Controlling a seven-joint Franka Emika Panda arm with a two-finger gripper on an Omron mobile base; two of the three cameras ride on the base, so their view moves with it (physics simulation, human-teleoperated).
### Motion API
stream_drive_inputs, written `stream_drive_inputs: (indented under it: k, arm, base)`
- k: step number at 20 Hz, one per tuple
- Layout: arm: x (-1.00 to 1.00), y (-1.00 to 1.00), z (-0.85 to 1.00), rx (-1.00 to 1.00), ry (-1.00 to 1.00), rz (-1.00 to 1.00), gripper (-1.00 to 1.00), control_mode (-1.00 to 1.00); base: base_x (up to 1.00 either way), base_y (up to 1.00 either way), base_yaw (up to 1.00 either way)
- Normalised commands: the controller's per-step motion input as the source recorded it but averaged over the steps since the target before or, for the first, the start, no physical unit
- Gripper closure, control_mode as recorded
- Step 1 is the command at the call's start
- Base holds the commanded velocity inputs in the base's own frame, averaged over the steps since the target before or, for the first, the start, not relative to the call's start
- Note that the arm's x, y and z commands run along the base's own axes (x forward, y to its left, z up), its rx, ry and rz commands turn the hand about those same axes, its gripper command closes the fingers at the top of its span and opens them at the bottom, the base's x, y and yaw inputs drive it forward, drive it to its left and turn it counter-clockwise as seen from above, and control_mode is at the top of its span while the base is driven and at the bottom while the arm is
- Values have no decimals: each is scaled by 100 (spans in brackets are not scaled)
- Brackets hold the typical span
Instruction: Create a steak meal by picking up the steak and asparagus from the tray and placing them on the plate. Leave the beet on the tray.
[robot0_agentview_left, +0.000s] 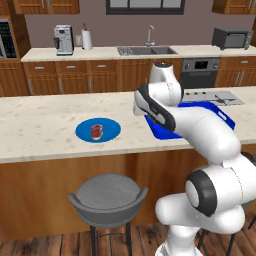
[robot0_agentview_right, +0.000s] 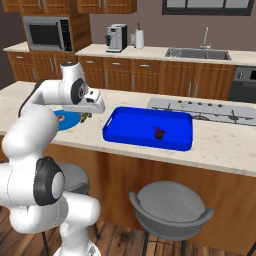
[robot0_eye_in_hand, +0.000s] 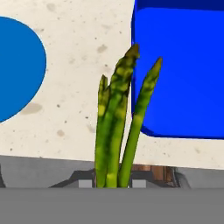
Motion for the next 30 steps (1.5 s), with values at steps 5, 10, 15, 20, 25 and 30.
stream_drive_inputs:
  k: [5,10,15,20,25,30]
  arm:
    - [0,100,0,0,13,0,100,-100]
    - [18,85,-2,0,13,0,100,-100]
    - [46,64,-17,0,12,0,100,-100]
    - [51,43,-33,0,8,0,100,-100]
    - [38,15,-41,0,2,0,100,-100]
    - [33,0,-38,0,0,0,100,-100]
  base:
    - [0,0,0]
    - [0,0,0]
    - [0,0,0]
    - [0,0,0]
    - [0,0,0]
    - [0,0,0]
